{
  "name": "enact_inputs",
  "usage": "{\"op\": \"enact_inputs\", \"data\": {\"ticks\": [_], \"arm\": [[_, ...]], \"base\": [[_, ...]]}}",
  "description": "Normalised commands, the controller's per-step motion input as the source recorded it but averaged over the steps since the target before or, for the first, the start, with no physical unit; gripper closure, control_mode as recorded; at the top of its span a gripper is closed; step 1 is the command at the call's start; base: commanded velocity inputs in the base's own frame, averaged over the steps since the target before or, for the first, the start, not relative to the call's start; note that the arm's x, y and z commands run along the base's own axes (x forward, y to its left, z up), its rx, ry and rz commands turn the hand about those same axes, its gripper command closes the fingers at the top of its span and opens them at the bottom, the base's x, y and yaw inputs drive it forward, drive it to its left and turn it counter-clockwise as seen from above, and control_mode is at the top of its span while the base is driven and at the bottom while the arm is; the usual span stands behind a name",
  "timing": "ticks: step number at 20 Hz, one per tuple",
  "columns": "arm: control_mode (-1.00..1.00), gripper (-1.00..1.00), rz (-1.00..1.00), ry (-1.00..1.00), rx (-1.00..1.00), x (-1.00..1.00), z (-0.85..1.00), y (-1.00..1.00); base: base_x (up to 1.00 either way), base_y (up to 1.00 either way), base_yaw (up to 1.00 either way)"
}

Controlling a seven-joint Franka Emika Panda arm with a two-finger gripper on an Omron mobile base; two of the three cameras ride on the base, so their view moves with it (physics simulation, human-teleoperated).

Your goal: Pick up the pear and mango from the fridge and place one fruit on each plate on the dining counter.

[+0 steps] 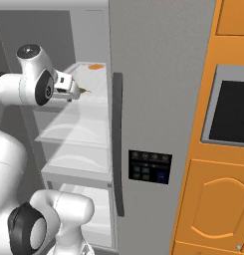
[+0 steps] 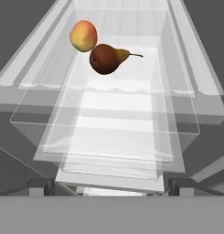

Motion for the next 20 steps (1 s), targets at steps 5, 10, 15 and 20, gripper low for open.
{"op": "enact_inputs", "data": {"ticks": [5,10,15,20], "arm": [[-1.0,-1.0,0.01,0.0,0.01,0.57,0.01,0.0],[-1.0,-1.0,0.0,0.0,0.0,0.47,-0.37,0.15],[-1.0,-1.0,0.0,0.0,-0.01,0.34,-0.31,0.15],[-1.0,-1.0,0.0,0.0,0.0,0.39,0.0,0.16]], "base": [[0.0,0.0,0.0],[0.0,0.0,0.0],[0.0,0.0,0.0],[0.0,0.0,0.0]]}}
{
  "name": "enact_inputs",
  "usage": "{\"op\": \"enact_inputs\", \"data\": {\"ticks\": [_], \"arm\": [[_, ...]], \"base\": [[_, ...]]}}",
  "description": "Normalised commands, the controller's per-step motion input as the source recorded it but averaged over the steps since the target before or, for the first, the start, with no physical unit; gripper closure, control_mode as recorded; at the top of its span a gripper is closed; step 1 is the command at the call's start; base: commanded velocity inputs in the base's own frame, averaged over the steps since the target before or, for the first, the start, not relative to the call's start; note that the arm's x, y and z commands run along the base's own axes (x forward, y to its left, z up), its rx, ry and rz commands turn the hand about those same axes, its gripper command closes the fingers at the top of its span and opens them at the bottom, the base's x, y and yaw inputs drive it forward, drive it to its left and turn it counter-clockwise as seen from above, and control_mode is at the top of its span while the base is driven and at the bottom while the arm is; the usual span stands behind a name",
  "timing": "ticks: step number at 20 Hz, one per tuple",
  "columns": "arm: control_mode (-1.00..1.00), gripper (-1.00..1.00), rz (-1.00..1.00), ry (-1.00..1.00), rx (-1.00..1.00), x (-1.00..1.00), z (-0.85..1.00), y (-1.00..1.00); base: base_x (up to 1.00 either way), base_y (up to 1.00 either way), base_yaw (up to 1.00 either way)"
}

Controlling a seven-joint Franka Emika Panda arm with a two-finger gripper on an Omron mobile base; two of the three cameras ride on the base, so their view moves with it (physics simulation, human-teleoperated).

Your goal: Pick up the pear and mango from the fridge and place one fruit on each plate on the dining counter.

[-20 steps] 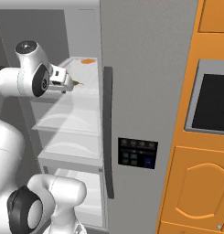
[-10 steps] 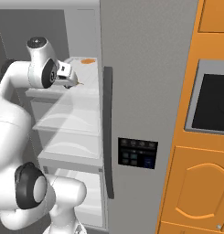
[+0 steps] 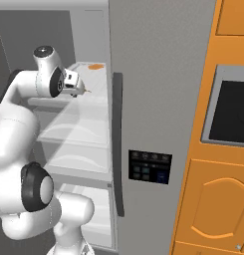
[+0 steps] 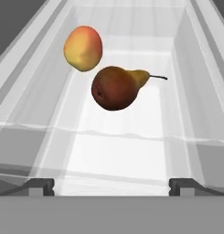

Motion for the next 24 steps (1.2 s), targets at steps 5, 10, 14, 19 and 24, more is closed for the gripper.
{"op": "enact_inputs", "data": {"ticks": [5,10,14,19,24], "arm": [[-1.0,-1.0,-0.09,0.0,0.07,0.12,0.09,0.08],[-1.0,-1.0,-0.15,0.0,0.14,0.01,0.03,0.0],[-1.0,-1.0,-0.27,0.03,0.13,0.01,0.0,0.0],[-1.0,-1.0,-0.29,0.0,0.11,0.08,0.0,0.0],[-1.0,-1.0,-0.16,0.0,0.12,0.0,0.07,0.0]], "base": [[0.0,0.0,0.0],[0.0,0.0,0.0],[0.0,0.0,0.0],[0.0,0.0,0.0],[0.0,0.0,0.0]]}}
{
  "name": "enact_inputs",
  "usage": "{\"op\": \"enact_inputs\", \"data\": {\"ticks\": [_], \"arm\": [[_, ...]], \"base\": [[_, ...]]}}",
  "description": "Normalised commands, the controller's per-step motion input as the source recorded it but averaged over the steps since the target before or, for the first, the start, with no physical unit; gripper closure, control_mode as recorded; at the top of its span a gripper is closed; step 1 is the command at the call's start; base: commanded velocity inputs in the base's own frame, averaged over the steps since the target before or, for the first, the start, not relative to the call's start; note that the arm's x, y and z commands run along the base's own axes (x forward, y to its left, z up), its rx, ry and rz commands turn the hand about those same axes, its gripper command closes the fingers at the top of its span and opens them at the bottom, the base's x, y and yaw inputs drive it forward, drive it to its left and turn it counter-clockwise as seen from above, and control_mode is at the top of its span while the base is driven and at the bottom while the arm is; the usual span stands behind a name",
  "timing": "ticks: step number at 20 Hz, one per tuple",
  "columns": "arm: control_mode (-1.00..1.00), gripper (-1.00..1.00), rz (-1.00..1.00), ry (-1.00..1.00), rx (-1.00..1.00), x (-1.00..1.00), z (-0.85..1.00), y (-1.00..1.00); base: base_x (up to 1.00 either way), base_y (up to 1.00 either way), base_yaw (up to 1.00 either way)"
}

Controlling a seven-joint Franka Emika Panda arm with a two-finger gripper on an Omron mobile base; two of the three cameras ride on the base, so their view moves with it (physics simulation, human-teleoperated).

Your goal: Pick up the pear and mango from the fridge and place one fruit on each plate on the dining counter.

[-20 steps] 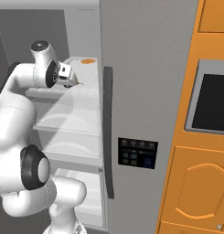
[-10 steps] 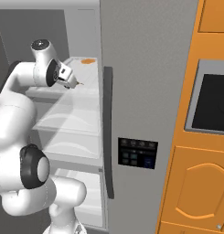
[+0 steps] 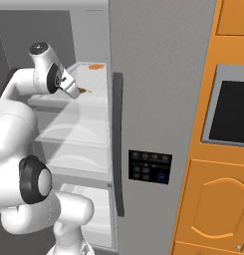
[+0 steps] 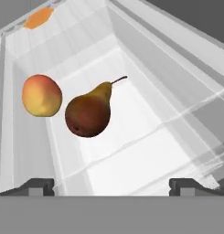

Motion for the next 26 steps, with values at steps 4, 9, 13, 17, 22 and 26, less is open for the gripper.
{"op": "enact_inputs", "data": {"ticks": [4,9,13,17,22,26], "arm": [[-1.0,-1.0,0.0,0.05,0.16,0.07,0.26,-0.01],[-1.0,-1.0,0.0,0.37,0.07,0.57,0.1,-0.02],[-1.0,-1.0,0.0,0.25,0.0,0.46,-0.18,0.0],[-1.0,-1.0,0.0,0.01,0.0,0.27,-0.15,0.0],[-1.0,-1.0,-0.02,0.0,0.0,0.13,-0.1,0.08],[-1.0,-1.0,-0.02,-0.08,-0.03,0.05,-0.39,0.08]], "base": [[0.0,0.0,0.0],[0.0,0.0,0.0],[0.0,0.0,0.0],[0.0,0.0,0.0],[0.0,0.0,0.0],[0.0,0.0,0.0]]}}
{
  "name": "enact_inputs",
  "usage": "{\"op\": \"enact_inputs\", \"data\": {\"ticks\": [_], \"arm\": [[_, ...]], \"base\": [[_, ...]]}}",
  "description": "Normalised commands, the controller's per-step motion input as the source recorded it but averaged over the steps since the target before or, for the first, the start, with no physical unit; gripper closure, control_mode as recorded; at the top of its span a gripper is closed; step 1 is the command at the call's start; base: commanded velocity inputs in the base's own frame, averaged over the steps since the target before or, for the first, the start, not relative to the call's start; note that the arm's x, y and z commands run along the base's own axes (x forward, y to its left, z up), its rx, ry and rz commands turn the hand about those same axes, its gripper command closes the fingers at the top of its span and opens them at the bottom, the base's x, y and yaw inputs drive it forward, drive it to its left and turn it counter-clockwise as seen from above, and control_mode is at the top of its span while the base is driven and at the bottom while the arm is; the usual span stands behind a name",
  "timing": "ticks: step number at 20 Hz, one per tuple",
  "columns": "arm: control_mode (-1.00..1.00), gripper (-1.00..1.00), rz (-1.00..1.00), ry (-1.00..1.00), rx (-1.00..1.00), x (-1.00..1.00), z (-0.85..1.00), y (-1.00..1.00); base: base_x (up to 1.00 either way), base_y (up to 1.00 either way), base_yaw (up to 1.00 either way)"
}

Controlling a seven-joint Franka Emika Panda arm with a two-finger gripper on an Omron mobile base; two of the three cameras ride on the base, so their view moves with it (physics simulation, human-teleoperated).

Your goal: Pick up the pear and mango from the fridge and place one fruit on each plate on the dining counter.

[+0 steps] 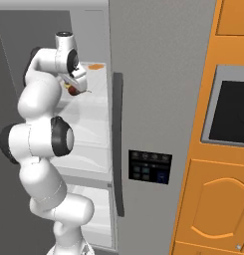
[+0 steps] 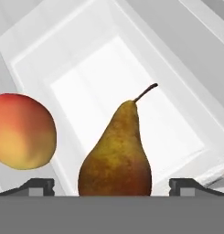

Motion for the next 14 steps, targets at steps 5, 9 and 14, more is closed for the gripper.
{"op": "enact_inputs", "data": {"ticks": [5,9,14], "arm": [[-1.0,-1.0,-0.01,-0.03,0.0,-0.34,0.0,0.08],[-1.0,-1.0,-0.04,0.0,0.0,0.08,-0.03,0.0],[-1.0,-1.0,-0.05,0.0,0.0,0.16,-0.06,0.0]], "base": [[0.0,0.0,0.0],[0.0,0.0,0.0],[0.0,0.0,0.0]]}}
